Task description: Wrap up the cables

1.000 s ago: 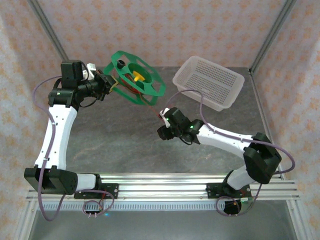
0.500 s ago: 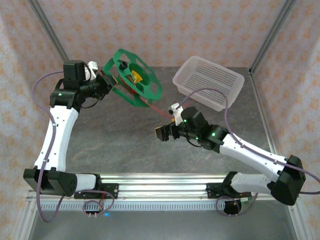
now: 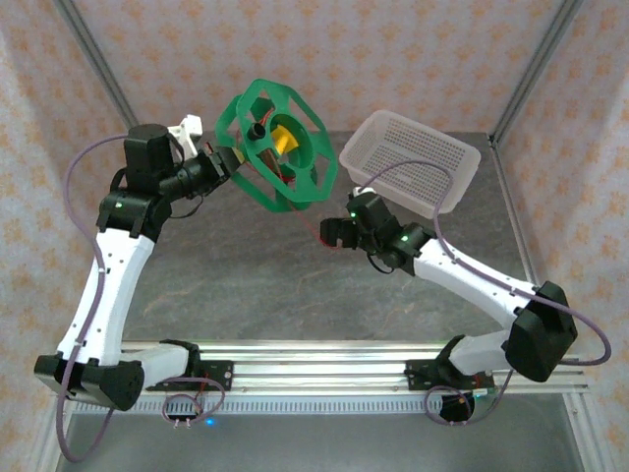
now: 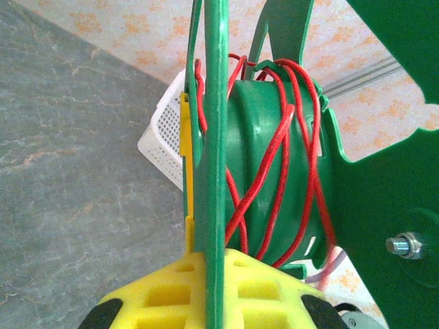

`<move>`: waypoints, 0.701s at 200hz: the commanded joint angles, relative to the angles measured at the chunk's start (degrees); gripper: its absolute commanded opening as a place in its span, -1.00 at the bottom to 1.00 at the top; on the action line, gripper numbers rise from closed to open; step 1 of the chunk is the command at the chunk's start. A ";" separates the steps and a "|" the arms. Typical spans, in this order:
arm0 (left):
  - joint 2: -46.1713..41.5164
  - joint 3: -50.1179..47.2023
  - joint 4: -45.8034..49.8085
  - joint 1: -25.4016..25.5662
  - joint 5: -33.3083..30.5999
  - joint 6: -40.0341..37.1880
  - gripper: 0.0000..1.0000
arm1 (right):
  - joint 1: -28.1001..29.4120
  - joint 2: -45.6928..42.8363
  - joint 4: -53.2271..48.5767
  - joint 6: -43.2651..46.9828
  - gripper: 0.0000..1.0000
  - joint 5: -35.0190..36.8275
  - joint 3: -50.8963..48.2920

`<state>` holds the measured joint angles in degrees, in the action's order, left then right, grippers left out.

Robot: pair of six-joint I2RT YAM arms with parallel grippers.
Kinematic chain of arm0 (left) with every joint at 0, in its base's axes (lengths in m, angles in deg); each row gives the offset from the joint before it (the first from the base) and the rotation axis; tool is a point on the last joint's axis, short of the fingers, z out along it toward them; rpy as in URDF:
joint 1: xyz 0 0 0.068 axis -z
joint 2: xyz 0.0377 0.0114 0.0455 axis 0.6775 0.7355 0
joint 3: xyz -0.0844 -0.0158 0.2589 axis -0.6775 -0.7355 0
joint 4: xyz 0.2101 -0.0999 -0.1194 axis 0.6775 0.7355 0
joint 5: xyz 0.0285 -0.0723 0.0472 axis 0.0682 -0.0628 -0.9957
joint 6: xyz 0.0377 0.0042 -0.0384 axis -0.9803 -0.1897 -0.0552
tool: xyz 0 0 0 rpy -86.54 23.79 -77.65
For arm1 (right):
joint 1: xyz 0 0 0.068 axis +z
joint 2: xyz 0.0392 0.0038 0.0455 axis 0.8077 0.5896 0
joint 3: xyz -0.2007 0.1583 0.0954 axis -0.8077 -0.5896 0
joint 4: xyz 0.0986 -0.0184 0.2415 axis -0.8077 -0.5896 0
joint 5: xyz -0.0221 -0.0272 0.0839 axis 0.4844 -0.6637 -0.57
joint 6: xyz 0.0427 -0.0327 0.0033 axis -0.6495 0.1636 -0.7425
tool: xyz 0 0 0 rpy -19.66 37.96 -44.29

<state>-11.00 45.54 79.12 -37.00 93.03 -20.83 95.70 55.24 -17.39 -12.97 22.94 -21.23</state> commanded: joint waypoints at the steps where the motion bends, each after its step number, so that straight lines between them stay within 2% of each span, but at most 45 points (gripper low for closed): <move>1: -2.77 -0.03 -8.65 0.22 -1.57 -1.91 -1.00 | -2.99 -2.28 1.46 -10.60 0.99 -3.44 -0.56; 26: -3.78 -1.44 -10.36 0.50 -1.76 -1.82 -1.00 | -7.38 -4.15 -1.11 -16.71 0.99 -9.09 -1.71; 70: -4.36 -2.30 -11.84 1.00 -1.18 -1.78 -1.00 | -13.16 -8.06 2.38 -23.55 0.99 -17.57 -5.55; 102: -4.49 -2.52 -12.07 1.49 -1.39 -1.75 -1.00 | -13.67 -7.82 5.70 -25.96 1.00 -22.98 -5.23; 140: -4.75 -3.30 -13.36 1.72 -1.07 -0.72 -1.00 | -14.12 -7.87 16.17 -30.04 0.96 -22.88 -9.46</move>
<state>-13.14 42.02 74.88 -35.86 91.13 -21.49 82.04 48.07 -10.20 -38.93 1.50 -27.46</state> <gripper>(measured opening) 0.060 0.997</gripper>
